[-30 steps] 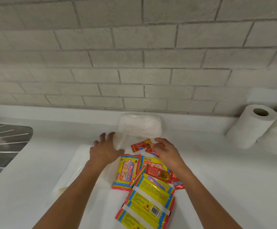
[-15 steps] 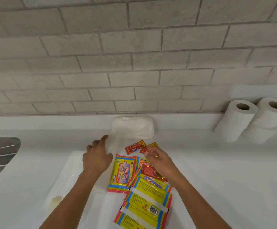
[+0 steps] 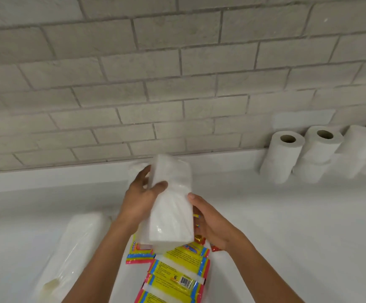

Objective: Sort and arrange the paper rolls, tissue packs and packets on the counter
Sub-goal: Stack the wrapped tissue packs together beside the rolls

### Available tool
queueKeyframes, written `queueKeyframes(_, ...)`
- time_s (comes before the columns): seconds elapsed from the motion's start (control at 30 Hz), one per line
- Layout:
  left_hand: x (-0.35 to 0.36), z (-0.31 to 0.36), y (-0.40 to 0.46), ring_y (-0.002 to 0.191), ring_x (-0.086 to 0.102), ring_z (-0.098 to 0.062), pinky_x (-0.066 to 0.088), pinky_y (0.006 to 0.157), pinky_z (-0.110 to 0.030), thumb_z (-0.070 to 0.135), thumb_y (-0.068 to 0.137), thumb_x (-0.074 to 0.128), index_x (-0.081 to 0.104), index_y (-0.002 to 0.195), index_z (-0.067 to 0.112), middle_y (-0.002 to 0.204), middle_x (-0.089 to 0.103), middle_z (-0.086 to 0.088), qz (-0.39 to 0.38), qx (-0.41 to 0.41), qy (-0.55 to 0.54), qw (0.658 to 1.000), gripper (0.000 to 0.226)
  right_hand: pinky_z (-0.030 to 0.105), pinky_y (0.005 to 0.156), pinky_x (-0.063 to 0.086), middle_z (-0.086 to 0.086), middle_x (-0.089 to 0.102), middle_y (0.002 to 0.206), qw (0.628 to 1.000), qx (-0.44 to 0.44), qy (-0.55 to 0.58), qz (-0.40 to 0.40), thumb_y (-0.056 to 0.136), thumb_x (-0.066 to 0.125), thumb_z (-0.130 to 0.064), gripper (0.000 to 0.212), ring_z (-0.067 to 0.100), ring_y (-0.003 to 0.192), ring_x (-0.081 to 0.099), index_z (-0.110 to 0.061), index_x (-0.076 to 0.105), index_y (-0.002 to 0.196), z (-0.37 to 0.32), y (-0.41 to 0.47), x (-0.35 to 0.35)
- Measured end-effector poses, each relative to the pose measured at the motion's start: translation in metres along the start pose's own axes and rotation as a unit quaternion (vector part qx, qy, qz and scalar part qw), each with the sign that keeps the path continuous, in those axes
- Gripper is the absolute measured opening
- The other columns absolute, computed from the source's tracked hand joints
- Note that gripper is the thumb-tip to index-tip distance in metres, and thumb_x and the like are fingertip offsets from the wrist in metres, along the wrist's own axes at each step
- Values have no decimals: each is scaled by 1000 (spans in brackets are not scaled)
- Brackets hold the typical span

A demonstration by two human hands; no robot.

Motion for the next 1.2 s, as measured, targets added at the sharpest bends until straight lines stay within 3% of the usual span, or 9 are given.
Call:
queueKeyframes(0.1,29,-1,-1,95,73,-18,57,91,-47,36,72,76,53,135,36,117,70,1,-31,-13,-62,998,68,54,106,45,12,62,133,999,-11,48,-18,89,68,-44,57,30,122,61,-17,51,136,-3,-7,-20)
queueKeyframes(0.23,65,-9,1,98,73,-17,54,96,-48,37,84,74,51,135,41,119,70,4,-62,-29,-61,996,56,55,105,45,13,64,131,997,-40,62,11,89,70,-21,54,33,120,62,-18,48,138,-6,-20,-55)
queueKeyframes(0.3,83,-11,1,107,69,-15,53,97,-36,43,87,70,47,139,42,130,65,4,-91,-41,-64,993,57,54,103,48,12,66,128,996,-52,58,32,89,68,-17,50,32,117,63,-18,50,136,-10,-26,-72)
queueKeyframes(0.4,98,-11,0,119,60,-17,33,85,-9,53,91,60,43,139,48,137,56,11,-105,-51,-15,993,52,52,99,51,11,67,126,995,-54,50,62,89,68,-16,49,32,115,65,-19,50,135,-14,-26,-97)
queueKeyframes(0.5,98,-17,6,118,61,-16,49,100,-33,59,82,65,48,123,59,136,58,7,-101,-57,-10,993,45,52,97,53,10,69,121,993,-42,39,108,86,72,-18,53,31,109,68,-22,50,134,-16,-16,-124)
queueKeyframes(0.57,94,-24,13,115,61,-14,50,102,-42,46,91,64,50,132,47,132,60,6,-90,-54,1,994,43,52,94,54,10,70,120,990,-38,31,132,83,74,-19,57,31,107,69,-22,50,134,-20,-7,-144)
queueKeyframes(0.87,38,-50,17,111,64,-20,52,98,-50,44,78,66,57,128,33,117,68,5,-17,-75,39,996,52,55,93,54,12,70,118,984,-23,-7,176,75,80,-24,60,33,108,68,-16,57,130,-44,22,-210)
queueKeyframes(1.03,7,-67,23,93,65,-10,54,72,-30,20,99,57,56,128,27,111,67,5,46,-78,52,994,30,53,91,55,11,73,111,979,-21,-29,202,83,73,-17,37,31,100,71,-17,65,119,-44,39,-217)
queueKeyframes(1.2,-10,-72,27,106,63,-22,51,94,-45,31,96,63,56,129,32,118,66,2,74,-77,92,990,34,40,81,59,6,72,111,958,-17,-72,278,79,76,-25,48,26,97,70,-20,61,124,-43,46,-217)
Point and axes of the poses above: each hand's wrist, its own y-axis towards the middle knuckle, its own x-axis out of the palm, z = x × y, the point moved 2 cm from there along y, towards the middle knuckle
